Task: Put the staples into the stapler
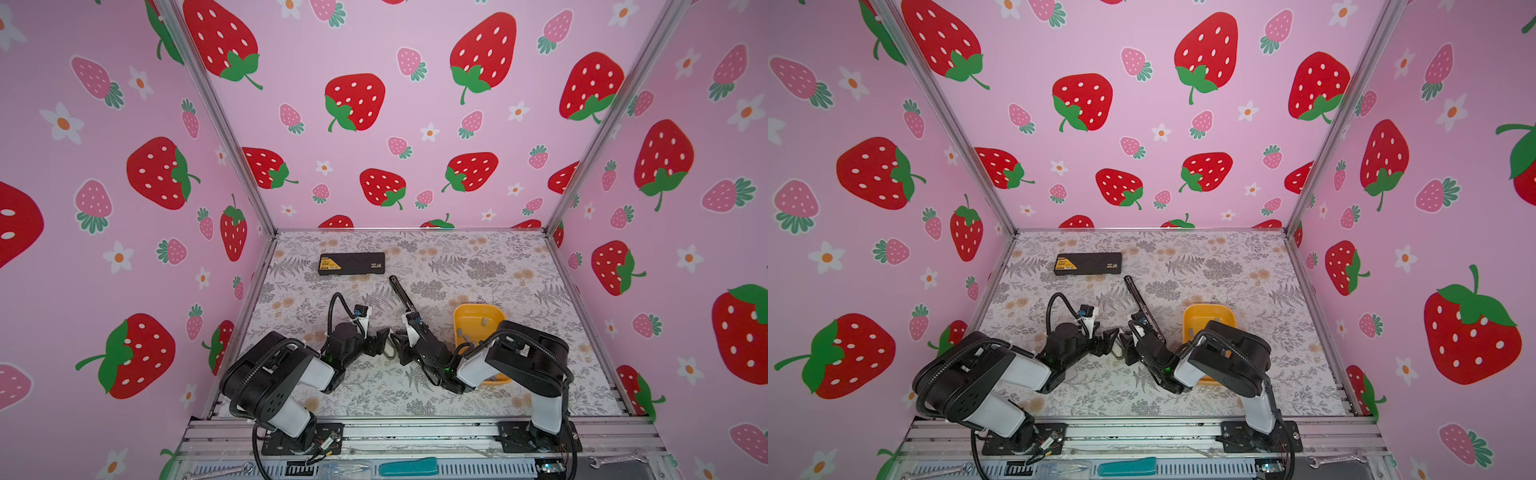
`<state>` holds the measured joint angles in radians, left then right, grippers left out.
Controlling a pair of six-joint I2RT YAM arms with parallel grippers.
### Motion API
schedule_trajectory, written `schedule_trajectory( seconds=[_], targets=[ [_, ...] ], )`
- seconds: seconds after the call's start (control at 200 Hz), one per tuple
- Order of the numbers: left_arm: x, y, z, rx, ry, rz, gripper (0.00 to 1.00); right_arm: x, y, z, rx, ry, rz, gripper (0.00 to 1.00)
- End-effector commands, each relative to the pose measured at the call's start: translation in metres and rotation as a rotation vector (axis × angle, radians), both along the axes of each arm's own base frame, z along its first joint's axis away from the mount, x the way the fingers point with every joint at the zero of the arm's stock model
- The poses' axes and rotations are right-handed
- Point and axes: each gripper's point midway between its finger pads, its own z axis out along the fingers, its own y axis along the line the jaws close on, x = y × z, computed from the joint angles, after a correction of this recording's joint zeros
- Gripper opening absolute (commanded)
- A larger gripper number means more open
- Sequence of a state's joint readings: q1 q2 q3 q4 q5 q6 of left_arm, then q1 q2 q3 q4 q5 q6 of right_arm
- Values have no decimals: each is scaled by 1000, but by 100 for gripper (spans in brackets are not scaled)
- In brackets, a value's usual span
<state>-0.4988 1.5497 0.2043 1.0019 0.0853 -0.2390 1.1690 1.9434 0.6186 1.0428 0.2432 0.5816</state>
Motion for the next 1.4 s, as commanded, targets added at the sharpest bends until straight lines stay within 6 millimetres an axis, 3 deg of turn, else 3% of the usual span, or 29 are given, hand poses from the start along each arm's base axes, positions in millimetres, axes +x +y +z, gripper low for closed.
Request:
schedule_trajectory(
  seconds=[0.0, 0.28, 0.4, 0.5, 0.685, 0.865, 1.396],
  targets=[
    [2, 2, 9, 7, -21, 17, 80, -15, -24, -52, -230, 83, 29, 24],
    [9, 1, 50, -17, -62, 31, 82, -1, -9, 21, -234, -8, 22, 27],
    [8, 3, 68, -40, -78, 40, 83, 0, -17, 47, -216, -23, -4, 34],
    [8, 7, 80, -51, -76, 69, 85, 0, -33, 57, -217, -22, -45, 38],
    [9, 14, 91, -70, -28, 118, 86, 1, -73, 50, -279, 12, -151, 47],
    [14, 18, 93, -91, 63, 172, 88, 4, -102, 32, -337, 62, -210, 50],
    [28, 9, 82, -104, 191, 179, 88, 23, -112, -5, -406, 146, -215, 51]
  ],
)
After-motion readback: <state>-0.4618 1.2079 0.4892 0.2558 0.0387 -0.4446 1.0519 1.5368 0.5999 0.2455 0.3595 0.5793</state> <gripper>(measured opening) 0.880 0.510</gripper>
